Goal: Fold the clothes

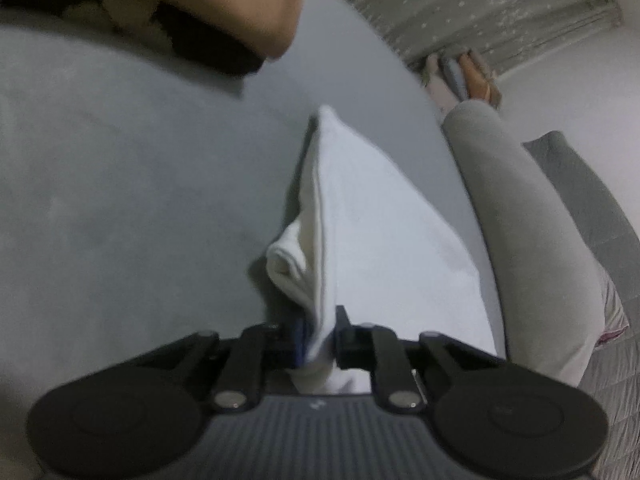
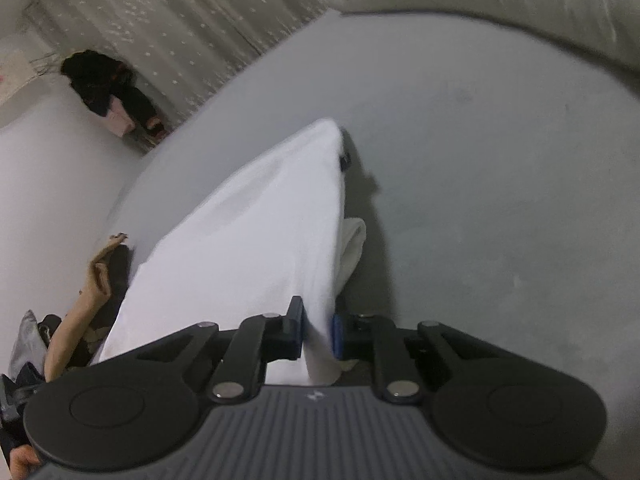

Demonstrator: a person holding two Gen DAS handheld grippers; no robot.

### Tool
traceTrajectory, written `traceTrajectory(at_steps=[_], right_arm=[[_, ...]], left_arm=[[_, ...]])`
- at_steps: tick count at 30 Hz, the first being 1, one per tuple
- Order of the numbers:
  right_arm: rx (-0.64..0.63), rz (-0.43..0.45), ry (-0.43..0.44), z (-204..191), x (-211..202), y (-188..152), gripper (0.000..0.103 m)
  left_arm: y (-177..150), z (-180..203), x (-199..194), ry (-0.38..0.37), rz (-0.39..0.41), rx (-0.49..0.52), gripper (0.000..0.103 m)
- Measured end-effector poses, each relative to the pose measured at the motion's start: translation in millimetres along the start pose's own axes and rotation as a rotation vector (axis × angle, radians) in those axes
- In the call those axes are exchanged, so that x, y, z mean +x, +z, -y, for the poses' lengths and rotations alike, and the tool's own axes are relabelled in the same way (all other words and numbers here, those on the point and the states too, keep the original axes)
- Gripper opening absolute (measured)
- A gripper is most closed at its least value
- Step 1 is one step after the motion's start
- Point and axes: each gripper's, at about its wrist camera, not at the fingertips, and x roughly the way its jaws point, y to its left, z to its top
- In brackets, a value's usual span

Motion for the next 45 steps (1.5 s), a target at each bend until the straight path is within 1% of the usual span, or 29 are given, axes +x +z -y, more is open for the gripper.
traceTrajectory(at_steps=[1, 2, 4, 8, 9, 11, 13, 14, 15, 17, 18, 23, 28, 32, 36, 40, 44, 45], right_arm=[[-0.002, 0.004, 0.009, -1.7, -6.3, 1.0, 0.015], [-0.004, 0.007, 0.017, -3.4, -12.6, 1.9, 0.015], [-0.009, 0.004, 0.027, -6.8, -25.4, 3.0, 0.015], [-0.04, -0.042, 0.038, -6.5, -46.1, -4.7, 0.016], [-0.046, -0.055, 0.041, -4.0, -50.6, -8.1, 0.017], [-0.056, -0.065, 0.013, 3.6, -54.1, -14.1, 0.02], [-0.058, -0.066, -0.022, 12.8, -56.4, -18.9, 0.023], [-0.037, -0.065, -0.017, 18.1, -56.1, -18.8, 0.032], [-0.015, -0.063, -0.01, 23.5, -55.8, -18.4, 0.042], [0.019, -0.058, 0.001, 30.1, -53.8, -16.5, 0.046], [0.03, -0.055, 0.006, 31.0, -52.1, -14.7, 0.046], [0.042, -0.057, 0.01, 28.8, -37.6, -6.9, 0.046], [0.033, -0.069, 0.007, 23.2, -22.0, -0.6, 0.046], [0.014, -0.082, -0.005, 17.5, -12.8, 3.8, 0.047], [0.002, -0.085, -0.01, 17.9, -7.4, 7.3, 0.047], [0.0, -0.07, -0.017, 16.9, 2.8, 10.7, 0.047], [-0.016, -0.051, -0.029, 11.5, 15.9, 15.6, 0.046], [-0.019, -0.048, -0.031, 9.8, 19.1, 16.9, 0.044]], left_arm=[[0.1, 4.2, -6.3, -0.004, 0.011, 0.009, 0.013], [-0.2, 7.6, -11.8, -0.002, 0.005, 0.008, 0.013], [-1.1, 13.9, -22.0, 0.005, -0.02, 0.0, 0.013], [-10.0, 16.9, -35.7, 0.015, -0.09, 0.011, 0.013], [-14.0, 14.4, -37.9, 0.022, -0.102, 0.03, 0.014], [-23.2, 7.8, -42.2, 0.04, -0.125, 0.079, 0.016], [-31.5, 1.1, -44.9, 0.078, -0.117, 0.143, 0.026], [-32.4, -3.0, -45.6, 0.07, -0.107, 0.146, 0.041], [-32.2, -7.2, -46.1, 0.052, -0.096, 0.139, 0.052], [-28.2, -12.6, -46.1, 0.017, -0.068, 0.123, 0.059], [-25.5, -14.0, -45.4, 0.007, -0.055, 0.121, 0.063], [-14.5, -9.3, -27.5, 0.035, -0.056, 0.136, 0.064], [-14.2, 3.2, -16.2, 0.083, -0.045, 0.189, 0.065], [-14.5, 10.2, -8.7, 0.106, -0.048, 0.228, 0.067], [-10.5, 13.4, -0.2, 0.101, -0.051, 0.249, 0.067], [-4.6, 14.7, 12.6, 0.085, -0.055, 0.235, 0.064], [-1.1, 20.7, 28.1, 0.082, -0.049, 0.247, 0.061], [-0.8, 22.8, 30.8, 0.088, -0.047, 0.251, 0.061]])
